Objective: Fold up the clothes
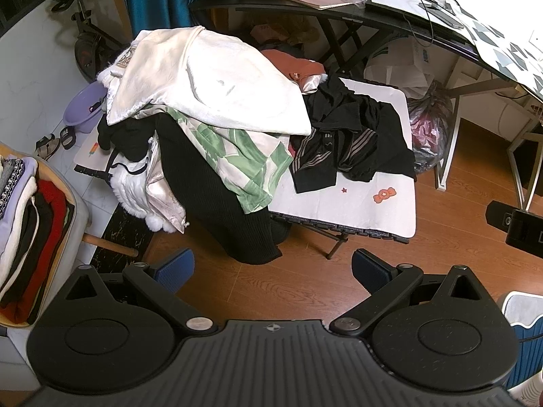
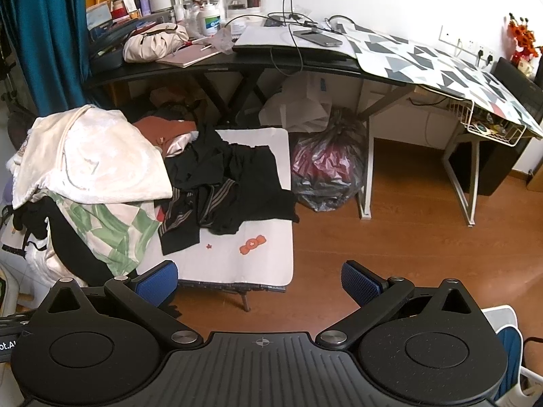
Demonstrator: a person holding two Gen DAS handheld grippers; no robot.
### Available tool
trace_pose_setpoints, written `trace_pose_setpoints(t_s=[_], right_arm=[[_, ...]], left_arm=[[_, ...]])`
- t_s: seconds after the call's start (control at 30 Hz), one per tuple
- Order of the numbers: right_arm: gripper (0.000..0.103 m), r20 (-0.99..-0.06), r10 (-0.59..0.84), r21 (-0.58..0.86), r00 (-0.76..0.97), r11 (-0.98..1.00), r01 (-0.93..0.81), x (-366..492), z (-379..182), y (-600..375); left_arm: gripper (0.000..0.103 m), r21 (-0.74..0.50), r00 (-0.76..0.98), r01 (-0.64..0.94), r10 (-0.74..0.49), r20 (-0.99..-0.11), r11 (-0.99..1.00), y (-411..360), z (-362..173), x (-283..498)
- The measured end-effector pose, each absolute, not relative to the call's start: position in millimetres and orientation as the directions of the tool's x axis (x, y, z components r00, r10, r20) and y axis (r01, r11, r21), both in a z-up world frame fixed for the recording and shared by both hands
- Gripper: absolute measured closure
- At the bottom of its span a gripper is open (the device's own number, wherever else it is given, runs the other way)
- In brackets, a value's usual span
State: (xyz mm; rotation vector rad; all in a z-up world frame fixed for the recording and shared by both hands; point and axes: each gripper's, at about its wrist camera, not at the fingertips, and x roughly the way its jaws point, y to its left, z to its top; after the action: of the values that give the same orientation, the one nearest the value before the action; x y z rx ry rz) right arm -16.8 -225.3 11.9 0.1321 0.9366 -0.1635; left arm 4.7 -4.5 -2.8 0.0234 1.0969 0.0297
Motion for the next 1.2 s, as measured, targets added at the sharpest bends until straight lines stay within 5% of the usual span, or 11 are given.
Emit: trace_pose_setpoints(t_s=[1.2], right_arm=[[0.001, -0.828, -0.069, 0.049, 0.556, 0.98, 0.195, 2, 3, -227]], left_arm=[[0.002, 0.045, 0.432, -0.019, 0.049, -0.9, 0.999, -5, -9, 19]])
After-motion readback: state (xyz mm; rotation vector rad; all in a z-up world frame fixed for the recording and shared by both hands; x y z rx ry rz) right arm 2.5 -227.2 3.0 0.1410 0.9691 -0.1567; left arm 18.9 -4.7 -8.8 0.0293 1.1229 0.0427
